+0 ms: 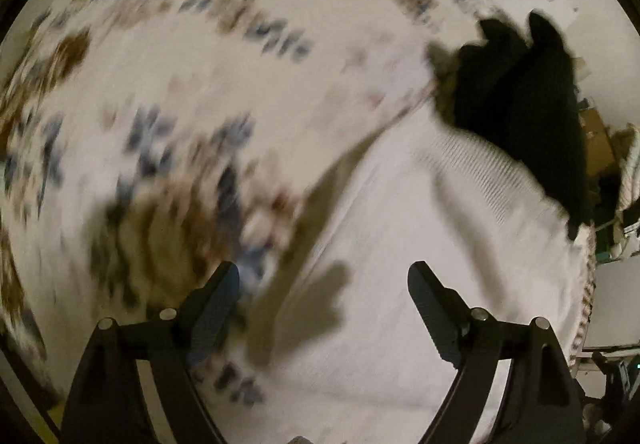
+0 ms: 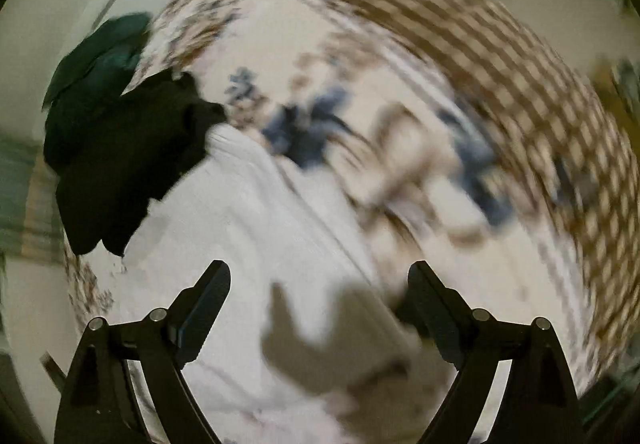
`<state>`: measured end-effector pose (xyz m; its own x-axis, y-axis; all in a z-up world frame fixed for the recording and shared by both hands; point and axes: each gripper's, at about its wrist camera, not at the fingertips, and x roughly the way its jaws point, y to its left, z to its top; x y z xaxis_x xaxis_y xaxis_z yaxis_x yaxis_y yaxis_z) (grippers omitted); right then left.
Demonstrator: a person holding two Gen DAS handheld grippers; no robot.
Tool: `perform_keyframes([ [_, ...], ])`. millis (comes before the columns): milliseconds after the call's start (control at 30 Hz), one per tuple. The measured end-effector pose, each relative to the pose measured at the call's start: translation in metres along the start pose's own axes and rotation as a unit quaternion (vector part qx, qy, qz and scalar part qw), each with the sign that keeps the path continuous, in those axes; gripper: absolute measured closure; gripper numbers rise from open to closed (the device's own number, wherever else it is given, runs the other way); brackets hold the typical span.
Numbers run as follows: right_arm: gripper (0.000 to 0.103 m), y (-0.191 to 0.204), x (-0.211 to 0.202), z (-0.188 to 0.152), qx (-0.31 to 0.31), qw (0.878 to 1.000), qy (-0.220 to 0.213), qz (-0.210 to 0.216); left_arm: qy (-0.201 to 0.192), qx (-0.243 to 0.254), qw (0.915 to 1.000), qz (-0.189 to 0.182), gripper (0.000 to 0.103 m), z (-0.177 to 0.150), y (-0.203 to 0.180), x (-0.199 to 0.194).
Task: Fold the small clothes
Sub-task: 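Lift the hem with both grippers and fold it toward the collar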
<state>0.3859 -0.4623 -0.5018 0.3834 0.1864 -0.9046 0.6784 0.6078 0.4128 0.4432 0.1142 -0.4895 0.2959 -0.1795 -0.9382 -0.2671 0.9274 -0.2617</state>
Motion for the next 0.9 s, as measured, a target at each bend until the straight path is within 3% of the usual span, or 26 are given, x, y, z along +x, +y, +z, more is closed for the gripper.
perform_keyframes([
  [100,0.011,-0.016,0.009,-0.008,0.004,1.000,0.005,0.023,0.012,-0.023,0.9996,0.010,0.017,-0.019,0.009,0.015],
  [167,0.015,-0.008,0.019,-0.006,-0.035,0.999,0.006,0.033,0.014,-0.016,0.9996,0.018,0.017,-0.024,0.005,0.024],
  [200,0.026,-0.001,0.024,-0.008,-0.065,0.997,0.011,0.029,0.018,-0.011,0.9996,0.017,0.017,-0.026,0.001,0.029],
  [233,0.053,0.009,0.034,-0.010,-0.104,0.994,0.022,0.010,0.019,-0.008,0.9996,0.020,0.017,-0.027,-0.002,0.032],
  [300,0.095,0.016,0.042,-0.015,-0.135,0.990,0.029,-0.025,0.018,0.008,0.9995,0.024,0.017,-0.030,-0.010,0.036],
  [433,0.097,-0.005,0.020,-0.018,-0.130,0.988,-0.008,-0.079,0.021,0.012,0.9993,0.029,0.017,-0.033,-0.009,0.039],
  [500,0.097,-0.027,0.023,-0.016,-0.092,0.993,0.017,-0.067,0.025,0.003,0.9993,0.029,0.017,-0.035,-0.003,0.034],
  [600,0.095,-0.042,0.028,-0.018,-0.046,0.997,0.055,0.001,0.015,-0.022,0.9994,0.024,0.017,-0.047,0.008,0.010],
  [667,0.071,-0.042,0.021,-0.020,-0.034,0.998,0.051,-0.009,0.007,-0.044,0.9988,0.019,0.017,-0.060,0.014,-0.008],
  [700,0.050,-0.044,0.015,-0.022,-0.023,0.999,0.043,0.000,0.007,-0.062,0.9980,0.010,0.017,-0.068,0.018,-0.015],
  [733,0.038,-0.046,0.006,-0.027,0.000,0.999,0.030,0.021,0.012,-0.083,0.9965,-0.003,0.017,-0.076,0.021,-0.018],
  [833,0.035,-0.054,0.011,-0.047,0.060,0.995,0.047,0.060,0.034,-0.140,0.9876,-0.063,0.017,-0.091,0.020,-0.005],
  [900,0.035,-0.059,0.032,-0.061,0.089,0.989,0.077,0.085,0.057,-0.183,0.9754,-0.110,0.017,-0.095,0.015,0.020],
])
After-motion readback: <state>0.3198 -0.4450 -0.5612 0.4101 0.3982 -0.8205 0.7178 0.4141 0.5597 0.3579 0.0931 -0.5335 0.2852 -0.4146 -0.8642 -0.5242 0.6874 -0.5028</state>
